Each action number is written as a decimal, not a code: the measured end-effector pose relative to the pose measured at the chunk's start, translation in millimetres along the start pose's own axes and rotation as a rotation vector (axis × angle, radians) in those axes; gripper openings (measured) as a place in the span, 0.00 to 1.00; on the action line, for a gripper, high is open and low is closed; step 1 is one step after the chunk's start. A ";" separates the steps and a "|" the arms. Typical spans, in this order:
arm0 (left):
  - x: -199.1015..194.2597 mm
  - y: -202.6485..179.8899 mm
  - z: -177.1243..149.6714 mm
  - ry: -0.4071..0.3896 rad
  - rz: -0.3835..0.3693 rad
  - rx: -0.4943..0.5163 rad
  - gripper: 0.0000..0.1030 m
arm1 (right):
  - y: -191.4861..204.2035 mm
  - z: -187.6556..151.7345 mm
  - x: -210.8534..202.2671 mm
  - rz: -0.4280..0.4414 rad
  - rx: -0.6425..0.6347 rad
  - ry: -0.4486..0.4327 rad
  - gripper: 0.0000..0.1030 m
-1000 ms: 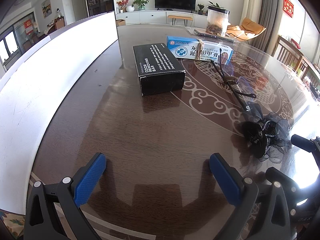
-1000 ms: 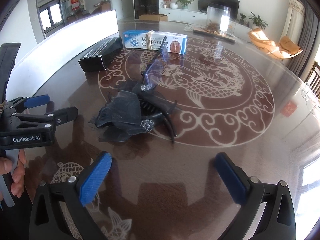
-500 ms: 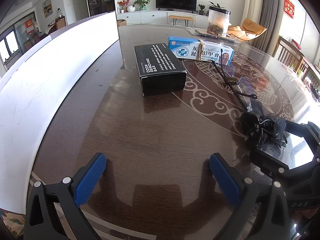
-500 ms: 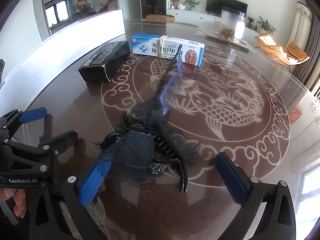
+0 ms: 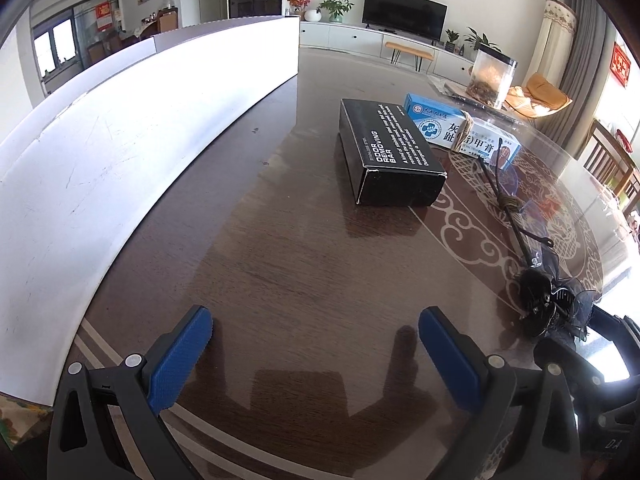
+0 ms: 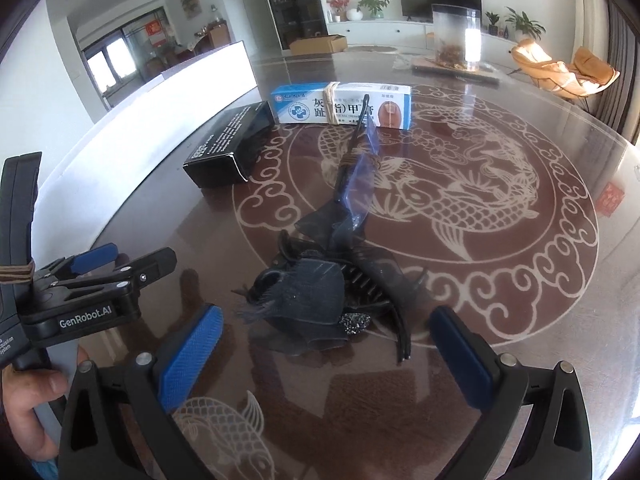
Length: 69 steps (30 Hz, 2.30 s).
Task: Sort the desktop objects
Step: 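Grasp the black soap box with the left tool while the right tool grasps black lace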
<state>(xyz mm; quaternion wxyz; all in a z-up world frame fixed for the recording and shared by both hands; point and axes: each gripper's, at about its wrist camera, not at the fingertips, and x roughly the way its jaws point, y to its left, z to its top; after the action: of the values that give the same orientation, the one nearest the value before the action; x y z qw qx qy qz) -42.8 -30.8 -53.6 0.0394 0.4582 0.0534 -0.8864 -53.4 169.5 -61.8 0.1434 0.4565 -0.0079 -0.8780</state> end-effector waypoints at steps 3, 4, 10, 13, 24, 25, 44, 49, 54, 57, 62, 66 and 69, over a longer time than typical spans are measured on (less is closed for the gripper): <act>1.8 -2.8 -0.6 0.004 0.013 0.016 1.00 | 5.3 6.5 10.2 -0.050 -0.030 0.011 1.00; 2.4 -3.7 -0.7 0.006 0.017 0.021 1.00 | 8.4 7.6 12.8 -0.064 -0.052 0.017 1.00; 5.5 -7.5 -0.8 0.012 0.039 0.044 1.00 | 16.9 5.4 17.2 -0.110 -0.108 0.024 1.00; 5.6 -7.4 -1.1 0.011 0.039 0.044 1.00 | 17.2 4.7 16.7 -0.115 -0.105 0.022 1.00; 5.5 -7.3 -1.5 0.011 0.040 0.043 1.00 | 15.2 5.9 16.0 -0.127 -0.089 0.018 0.99; 5.6 -7.4 -1.4 0.011 0.040 0.043 1.00 | 12.9 6.4 15.0 -0.133 -0.079 0.011 0.96; 11.5 -10.6 6.3 0.056 0.015 0.082 1.00 | -17.5 7.1 11.4 -0.183 -0.008 0.000 0.97; 34.9 -24.7 39.0 0.095 -0.022 0.140 1.00 | -17.6 7.0 11.2 -0.183 -0.008 0.000 0.97; 65.9 -56.7 77.9 0.108 -0.055 0.198 1.00 | -17.7 7.1 11.2 -0.183 -0.008 0.000 0.97; 84.2 -65.8 102.4 0.117 -0.042 0.182 1.00 | -17.7 7.0 11.2 -0.182 -0.008 0.000 0.97; 81.9 -49.1 113.9 0.022 -0.021 0.168 0.56 | -17.7 7.0 11.0 -0.182 -0.008 0.000 0.97; 61.2 -30.1 84.1 -0.007 -0.060 0.175 0.56 | -17.8 7.1 11.0 -0.182 -0.008 0.000 0.97; 37.4 -21.9 50.0 -0.018 -0.078 0.211 0.56 | -17.8 7.0 11.0 -0.183 -0.008 0.000 0.97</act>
<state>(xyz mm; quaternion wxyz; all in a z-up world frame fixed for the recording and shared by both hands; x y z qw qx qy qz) -107.4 -16.4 -54.1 -0.0432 0.4495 -0.0229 -0.8920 -69.4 182.9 -69.1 0.0647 0.4547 0.0373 -0.8875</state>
